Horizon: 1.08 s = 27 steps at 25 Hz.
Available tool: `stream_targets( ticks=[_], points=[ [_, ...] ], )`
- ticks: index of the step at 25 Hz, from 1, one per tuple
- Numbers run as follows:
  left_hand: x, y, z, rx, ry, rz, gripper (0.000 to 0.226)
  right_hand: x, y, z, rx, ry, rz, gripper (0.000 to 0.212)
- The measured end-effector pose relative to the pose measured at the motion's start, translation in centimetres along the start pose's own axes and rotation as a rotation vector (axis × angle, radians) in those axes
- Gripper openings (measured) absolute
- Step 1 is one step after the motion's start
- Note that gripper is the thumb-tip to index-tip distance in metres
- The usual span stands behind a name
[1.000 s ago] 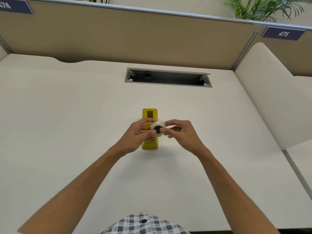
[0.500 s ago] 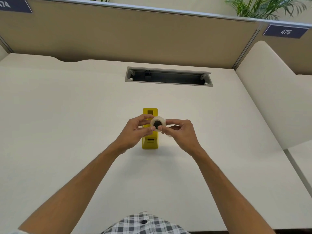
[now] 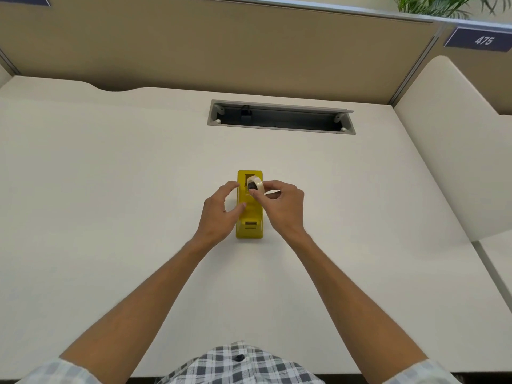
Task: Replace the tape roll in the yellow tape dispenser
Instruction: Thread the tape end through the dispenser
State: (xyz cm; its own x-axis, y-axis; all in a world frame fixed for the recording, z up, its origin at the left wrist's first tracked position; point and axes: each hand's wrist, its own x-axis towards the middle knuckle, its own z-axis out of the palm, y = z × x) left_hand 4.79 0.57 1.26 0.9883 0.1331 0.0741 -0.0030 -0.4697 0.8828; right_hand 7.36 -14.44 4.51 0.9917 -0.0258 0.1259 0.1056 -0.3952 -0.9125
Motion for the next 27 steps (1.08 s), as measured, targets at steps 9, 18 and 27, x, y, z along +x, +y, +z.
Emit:
stream_targets(
  ticks=[9, 18, 27],
  points=[
    [0.0, -1.0, 0.2, 0.093, -0.007, 0.047, 0.052, 0.4, 0.0, 2.0, -0.168, 0.024, -0.034, 0.024],
    [-0.4, -1.2, 0.5, 0.132, -0.009, 0.076, 0.054, 1.2, -0.5, 2.8, -0.354, 0.014, -0.030, 0.016],
    [-0.3, -1.3, 0.6, 0.158, -0.008, 0.078, 0.053, 1.9, -0.6, 3.1, -0.471, -0.010, 0.012, 0.022]
  ],
)
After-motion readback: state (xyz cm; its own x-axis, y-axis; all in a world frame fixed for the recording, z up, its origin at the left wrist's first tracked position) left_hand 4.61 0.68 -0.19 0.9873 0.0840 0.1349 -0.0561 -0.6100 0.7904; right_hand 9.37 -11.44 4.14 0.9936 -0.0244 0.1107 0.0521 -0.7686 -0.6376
